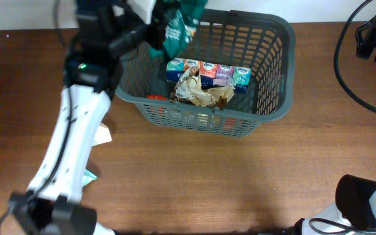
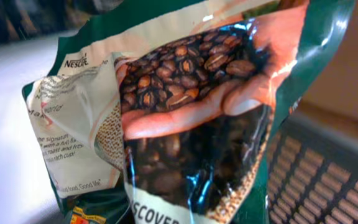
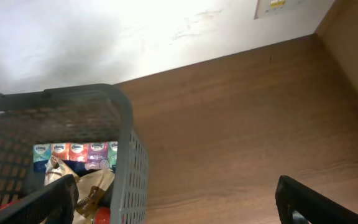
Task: Pack container
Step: 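Lift the coffee bag with the left gripper and drop it into the basket, then move the left gripper to the cream paper pouch and grasp it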
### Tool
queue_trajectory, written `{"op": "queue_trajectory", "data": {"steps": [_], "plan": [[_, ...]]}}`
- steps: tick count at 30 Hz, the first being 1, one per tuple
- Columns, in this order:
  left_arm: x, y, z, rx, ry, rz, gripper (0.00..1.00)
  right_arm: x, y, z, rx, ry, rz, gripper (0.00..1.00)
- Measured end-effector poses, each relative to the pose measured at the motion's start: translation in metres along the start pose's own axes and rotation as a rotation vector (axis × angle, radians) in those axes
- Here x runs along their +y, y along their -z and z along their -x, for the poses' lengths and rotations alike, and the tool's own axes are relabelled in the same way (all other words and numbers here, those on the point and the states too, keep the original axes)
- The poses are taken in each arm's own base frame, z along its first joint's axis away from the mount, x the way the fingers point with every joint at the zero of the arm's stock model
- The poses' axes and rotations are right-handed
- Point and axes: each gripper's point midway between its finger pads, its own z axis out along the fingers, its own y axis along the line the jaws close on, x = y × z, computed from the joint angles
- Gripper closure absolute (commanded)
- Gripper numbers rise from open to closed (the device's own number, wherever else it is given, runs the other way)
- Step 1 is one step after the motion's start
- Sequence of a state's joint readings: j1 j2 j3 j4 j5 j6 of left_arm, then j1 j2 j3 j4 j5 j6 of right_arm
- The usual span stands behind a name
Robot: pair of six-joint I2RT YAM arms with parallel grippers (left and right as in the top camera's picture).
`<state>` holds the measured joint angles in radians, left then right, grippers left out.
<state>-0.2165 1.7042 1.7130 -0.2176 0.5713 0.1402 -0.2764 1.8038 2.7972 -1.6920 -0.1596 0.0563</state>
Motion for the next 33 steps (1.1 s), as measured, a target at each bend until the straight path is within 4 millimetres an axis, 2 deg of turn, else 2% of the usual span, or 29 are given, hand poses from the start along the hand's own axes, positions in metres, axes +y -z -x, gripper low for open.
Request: {"op": "queue_trajectory", "data": {"steps": [3, 6, 7, 9, 11, 12, 13, 16, 20, 24, 26, 28, 30, 31, 33], "plan": [[0.002, -0.020, -0.036, 0.083, 0.053, -0.026, 0.99, 0.000, 0.000, 0.000, 0.000, 0.000, 0.000, 0.01], [-0.006, -0.026, -0.044, 0.102, 0.061, -0.058, 0.99, 0.000, 0.000, 0.000, 0.000, 0.000, 0.000, 0.01], [-0.008, -0.027, -0.045, 0.105, 0.060, -0.063, 0.90, 0.000, 0.000, 0.000, 0.000, 0.001, 0.000, 0.01], [-0.012, -0.028, -0.046, 0.112, 0.055, -0.073, 0.48, 0.000, 0.000, 0.000, 0.000, 0.000, 0.000, 0.01], [-0.018, -0.029, -0.047, 0.116, 0.051, -0.087, 0.18, 0.000, 0.000, 0.000, 0.000, 0.000, 0.000, 0.01], [-0.020, -0.030, -0.046, 0.114, 0.048, -0.095, 0.07, 0.000, 0.000, 0.000, 0.000, 0.001, 0.000, 0.01], [-0.023, -0.031, -0.046, 0.115, 0.047, -0.103, 0.00, 0.000, 0.000, 0.000, 0.000, 0.000, 0.000, 0.01], [-0.032, -0.033, -0.047, 0.122, 0.050, -0.126, 0.01, 0.000, 0.000, 0.000, 0.000, 0.001, 0.000, 0.01], [-0.031, -0.032, -0.045, 0.116, 0.046, -0.121, 0.01, 0.000, 0.000, 0.000, 0.000, 0.000, 0.000, 0.01], [-0.015, -0.031, -0.044, 0.123, 0.036, -0.034, 0.01, 0.000, 0.001, 0.000, -0.002, 0.001, 0.000, 0.01], [0.003, -0.025, -0.042, 0.133, 0.029, 0.066, 0.01, 0.000, 0.001, 0.000, -0.002, 0.001, 0.000, 0.01], [0.028, -0.010, -0.038, 0.147, 0.018, 0.200, 0.01, 0.000, 0.001, 0.000, -0.002, 0.001, 0.000, 0.01], [0.060, 0.018, -0.031, 0.166, -0.003, 0.376, 0.01, 0.000, 0.001, 0.000, -0.002, 0.000, 0.000, 0.01], [0.078, 0.038, -0.025, 0.175, -0.015, 0.481, 0.01, 0.000, 0.001, 0.000, -0.002, 0.001, 0.000, 0.01], [0.110, 0.091, -0.012, 0.197, -0.032, 0.706, 0.01, 0.000, 0.001, 0.000, -0.001, 0.001, 0.000, 0.01]]}}
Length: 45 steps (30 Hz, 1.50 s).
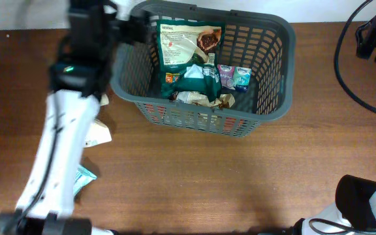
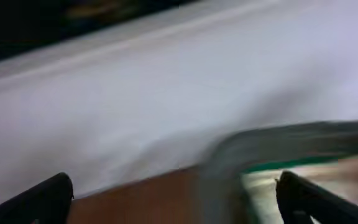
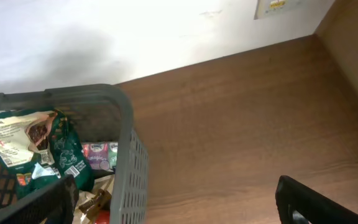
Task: Pack container
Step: 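Move the left gripper to the cream paper pouch and grasp it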
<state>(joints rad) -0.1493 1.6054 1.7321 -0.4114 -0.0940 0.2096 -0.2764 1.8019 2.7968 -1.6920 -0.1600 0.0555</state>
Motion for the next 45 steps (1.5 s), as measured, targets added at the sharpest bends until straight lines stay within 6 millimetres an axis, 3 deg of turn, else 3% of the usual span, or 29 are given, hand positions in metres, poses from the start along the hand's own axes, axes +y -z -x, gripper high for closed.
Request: {"op": "queue_trajectory", "data": {"steps": [2, 3, 4, 7, 10, 15, 21, 25, 32, 36, 43, 45], "plan": [[0.043, 0.023, -0.009, 0.068, -0.001, 0.155, 0.01, 0.000, 0.000, 0.000, 0.000, 0.000, 0.000, 0.01], [0.072, 0.044, -0.024, 0.146, -0.001, 0.255, 0.01, 0.000, 0.000, 0.000, 0.000, 0.000, 0.000, 0.01], [0.080, 0.050, -0.028, 0.165, -0.001, 0.280, 0.01, 0.000, 0.000, 0.000, 0.000, 0.000, 0.000, 0.01], [0.118, 0.083, -0.073, 0.363, 0.013, 0.396, 0.01, 0.000, 0.000, 0.000, 0.000, 0.000, 0.000, 0.01], [0.130, 0.102, -0.125, 0.578, 0.039, 0.416, 0.01, 0.000, 0.000, 0.000, 0.000, -0.001, 0.000, 0.01], [0.130, 0.099, -0.185, 0.800, 0.081, 0.363, 0.01, 0.000, 0.000, 0.000, 0.000, 0.000, 0.000, 0.01], [0.119, 0.062, -0.238, 0.900, 0.106, 0.257, 0.01, 0.000, 0.000, 0.000, 0.001, -0.001, 0.000, 0.01], [0.106, 0.035, -0.283, 0.988, 0.093, 0.186, 0.01, 0.000, 0.000, 0.000, 0.000, 0.000, 0.000, 0.01], [0.086, 0.008, -0.356, 1.157, 0.060, 0.083, 0.01, 0.000, 0.000, 0.000, 0.001, -0.001, 0.000, 0.01], [0.076, 0.000, -0.384, 1.215, 0.033, 0.018, 0.01, 0.000, 0.000, 0.000, 0.000, 0.000, 0.000, 0.01], [0.061, -0.021, -0.408, 1.203, 0.025, -0.077, 0.00, 0.000, 0.000, 0.000, 0.000, -0.001, 0.000, 0.01], [0.058, -0.025, -0.413, 1.202, 0.025, -0.097, 0.05, 0.000, 0.000, 0.000, 0.000, -0.001, 0.000, 0.01]]}}
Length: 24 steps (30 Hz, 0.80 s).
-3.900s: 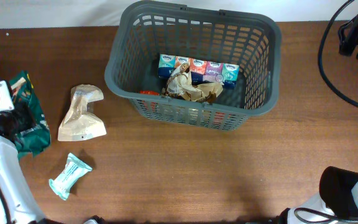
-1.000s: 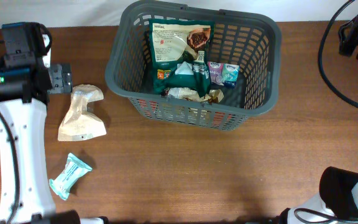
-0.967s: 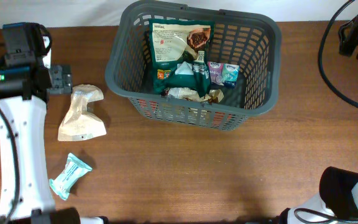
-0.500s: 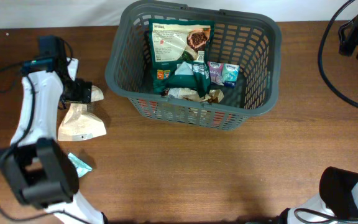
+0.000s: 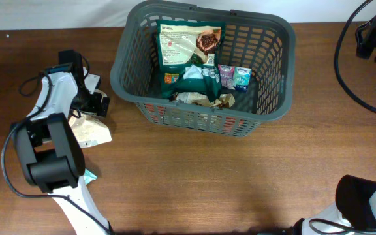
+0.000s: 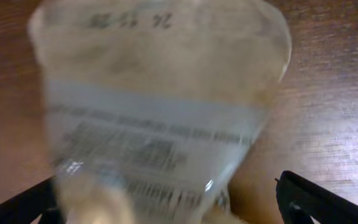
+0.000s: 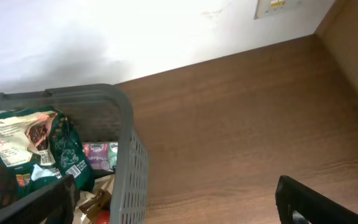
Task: Pack container
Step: 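Move the left gripper to the cream paper pouch and grasp it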
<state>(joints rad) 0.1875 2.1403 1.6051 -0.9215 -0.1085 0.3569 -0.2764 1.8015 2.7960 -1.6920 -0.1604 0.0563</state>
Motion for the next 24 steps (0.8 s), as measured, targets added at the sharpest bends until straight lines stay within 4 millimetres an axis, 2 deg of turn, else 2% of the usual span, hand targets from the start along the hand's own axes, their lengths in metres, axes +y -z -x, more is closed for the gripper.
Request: {"op": "queue_trajectory", "data": {"steps": [4, 5, 7, 8, 10, 20, 24], "plan": [[-0.003, -0.010, 0.002, 0.000, -0.017, -0.014, 0.31, 0.000, 0.000, 0.000, 0.000, 0.000, 0.000, 0.01], [-0.003, -0.011, 0.003, -0.003, -0.018, -0.015, 0.47, 0.000, 0.000, 0.000, 0.000, 0.000, 0.000, 0.01], [-0.002, -0.012, 0.005, -0.009, -0.024, -0.014, 0.64, 0.000, 0.000, 0.000, 0.000, 0.000, 0.000, 0.01], [-0.003, -0.012, 0.006, -0.013, -0.023, -0.016, 0.78, 0.000, 0.000, 0.000, 0.000, 0.000, 0.000, 0.01], [-0.003, -0.012, 0.008, -0.022, -0.024, -0.019, 0.97, 0.000, 0.000, 0.000, 0.000, 0.000, 0.000, 0.01], [-0.003, -0.008, 0.008, -0.020, -0.027, -0.022, 0.99, 0.000, 0.000, 0.000, 0.000, 0.000, 0.000, 0.01], [0.002, 0.010, 0.016, -0.042, -0.025, -0.014, 0.99, 0.000, 0.000, 0.000, 0.000, 0.000, 0.000, 0.01]]}}
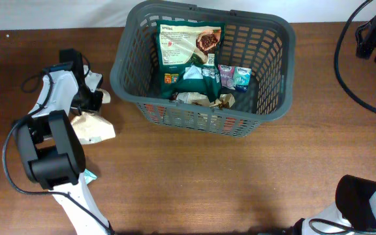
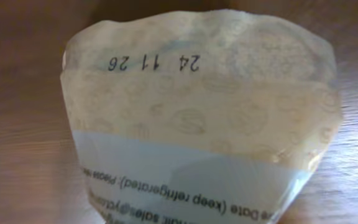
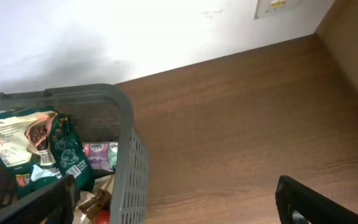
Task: Pack container
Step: 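Move the left gripper to the cream paper pouch and grasp it, then carry the cream pouch into the basket and open the left gripper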
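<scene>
The grey basket (image 1: pixel 287 46) stands at the back of the table, its wall (image 3: pixel 131 168) also in the right wrist view. Inside it a green coffee bag (image 1: pixel 188 42) leans on the far wall, above tissue packs (image 1: pixel 234 75) and a brown packet (image 1: pixel 204 99). Left of the basket lies a beige pouch (image 1: pixel 94 128). My left gripper (image 1: pixel 91 99) is at the pouch's near end. The pouch (image 2: pixel 197 124) fills the left wrist view and hides the fingers. My right gripper (image 3: pixel 174 196) stands open to the right of the basket, holding nothing.
A small teal packet (image 1: pixel 89 174) lies at the left front, beside the left arm. A white wrapper (image 1: pixel 94 79) shows behind the left gripper. Black cables and a black device sit at the back right. A white wall (image 3: pixel 135 31) runs behind the table.
The left gripper's fingers, spread wide at the wrist view's lower corners before, no longer show there. The pouch now fills that view sharply and has shifted slightly towards the basket. Right arm unchanged.
My left gripper held the green coffee bag above the basket's left rim. Then the bag lay inside the basket and the gripper was open by the rim. Then the gripper was down at the beige pouch left of the basket, open, and now it is closed on it.
</scene>
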### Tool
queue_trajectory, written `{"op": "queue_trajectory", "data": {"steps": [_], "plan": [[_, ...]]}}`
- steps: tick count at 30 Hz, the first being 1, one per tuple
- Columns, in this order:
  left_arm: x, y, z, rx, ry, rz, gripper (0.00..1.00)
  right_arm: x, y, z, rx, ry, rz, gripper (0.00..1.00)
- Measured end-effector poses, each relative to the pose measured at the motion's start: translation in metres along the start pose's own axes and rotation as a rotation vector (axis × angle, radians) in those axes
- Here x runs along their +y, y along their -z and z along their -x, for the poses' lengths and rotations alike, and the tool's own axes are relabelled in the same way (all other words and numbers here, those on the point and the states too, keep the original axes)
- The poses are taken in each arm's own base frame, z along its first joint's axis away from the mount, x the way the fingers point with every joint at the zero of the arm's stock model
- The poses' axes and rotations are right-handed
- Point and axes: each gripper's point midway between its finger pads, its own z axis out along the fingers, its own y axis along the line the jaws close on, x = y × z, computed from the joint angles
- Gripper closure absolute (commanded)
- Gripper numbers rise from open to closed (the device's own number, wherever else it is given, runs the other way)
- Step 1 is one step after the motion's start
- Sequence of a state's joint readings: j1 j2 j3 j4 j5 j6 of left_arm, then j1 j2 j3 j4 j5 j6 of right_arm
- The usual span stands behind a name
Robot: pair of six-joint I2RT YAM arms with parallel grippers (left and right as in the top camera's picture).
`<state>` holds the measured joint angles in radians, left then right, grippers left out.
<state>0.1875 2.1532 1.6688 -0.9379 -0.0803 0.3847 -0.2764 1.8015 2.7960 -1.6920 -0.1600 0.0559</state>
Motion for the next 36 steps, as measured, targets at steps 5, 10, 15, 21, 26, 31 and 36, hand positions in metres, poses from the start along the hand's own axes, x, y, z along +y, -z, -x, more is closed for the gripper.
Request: {"op": "queue_trajectory", "data": {"steps": [5, 10, 15, 21, 26, 31, 36], "plan": [[0.028, 0.095, 0.050, -0.250, 0.024, 0.098, 0.99, 0.000, 0.000, 0.000, 0.000, -0.001, 0.000, 0.01], [0.047, 0.265, 0.084, -0.668, 0.040, 0.214, 0.99, 0.000, 0.000, 0.000, 0.000, 0.000, 0.000, 0.01], [0.014, 0.400, 0.087, -1.069, -0.068, 0.142, 0.99, 0.000, 0.000, 0.000, 0.000, 0.000, 0.000, 0.01], [-0.081, 0.438, 0.099, -1.235, -0.323, -0.148, 0.99, 0.000, 0.000, 0.000, 0.000, 0.000, 0.000, 0.01], [-0.174, 0.418, 0.113, -1.194, -0.492, -0.363, 0.99, 0.000, 0.000, 0.000, -0.001, 0.000, 0.000, 0.01], [-0.256, 0.385, 0.122, -1.106, -0.616, -0.484, 0.38, 0.000, 0.000, 0.000, 0.000, -0.001, 0.000, 0.01], [-0.291, 0.329, 0.130, -0.952, -0.624, -0.459, 0.01, 0.000, 0.000, 0.000, 0.000, 0.000, 0.000, 0.01]]}}
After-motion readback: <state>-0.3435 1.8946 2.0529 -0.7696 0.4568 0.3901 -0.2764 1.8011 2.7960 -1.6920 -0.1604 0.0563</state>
